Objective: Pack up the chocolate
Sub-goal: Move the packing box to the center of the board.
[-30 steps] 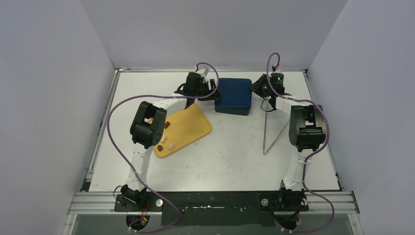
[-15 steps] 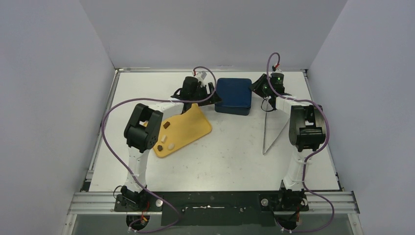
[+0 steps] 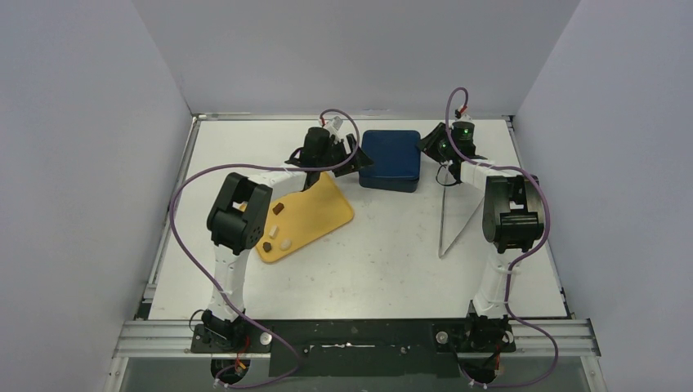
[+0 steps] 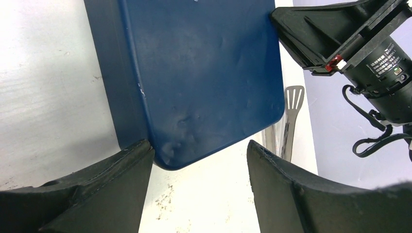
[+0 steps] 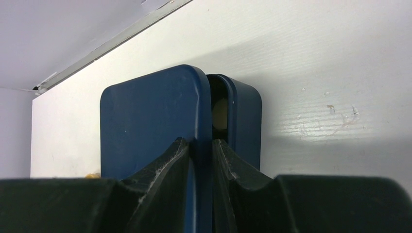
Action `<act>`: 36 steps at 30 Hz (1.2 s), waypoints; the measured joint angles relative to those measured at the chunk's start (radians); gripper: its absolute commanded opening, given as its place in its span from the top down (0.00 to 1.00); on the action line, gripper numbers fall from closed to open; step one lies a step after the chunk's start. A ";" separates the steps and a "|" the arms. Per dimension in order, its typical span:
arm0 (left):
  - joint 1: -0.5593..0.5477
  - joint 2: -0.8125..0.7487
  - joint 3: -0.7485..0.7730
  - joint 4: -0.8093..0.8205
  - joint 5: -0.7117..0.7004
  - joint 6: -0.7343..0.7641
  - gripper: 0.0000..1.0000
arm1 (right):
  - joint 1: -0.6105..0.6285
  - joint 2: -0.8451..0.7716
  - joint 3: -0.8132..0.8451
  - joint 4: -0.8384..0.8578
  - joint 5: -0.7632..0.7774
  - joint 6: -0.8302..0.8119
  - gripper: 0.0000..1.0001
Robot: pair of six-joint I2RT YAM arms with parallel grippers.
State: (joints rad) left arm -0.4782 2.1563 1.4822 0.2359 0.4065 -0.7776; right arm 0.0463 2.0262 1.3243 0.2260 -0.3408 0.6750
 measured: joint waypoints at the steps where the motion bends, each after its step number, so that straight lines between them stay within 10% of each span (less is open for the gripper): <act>1: 0.000 0.000 0.000 -0.002 -0.005 -0.001 0.32 | 0.000 0.000 0.000 0.001 0.000 0.000 0.78; 36: -0.019 0.000 -0.086 0.083 -0.051 -0.158 0.40 | 0.000 0.000 -0.007 0.012 0.001 0.013 0.78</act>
State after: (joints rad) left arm -0.4976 2.1567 1.3960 0.3187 0.3553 -0.9352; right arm 0.0463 2.0262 1.3170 0.2382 -0.3397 0.6884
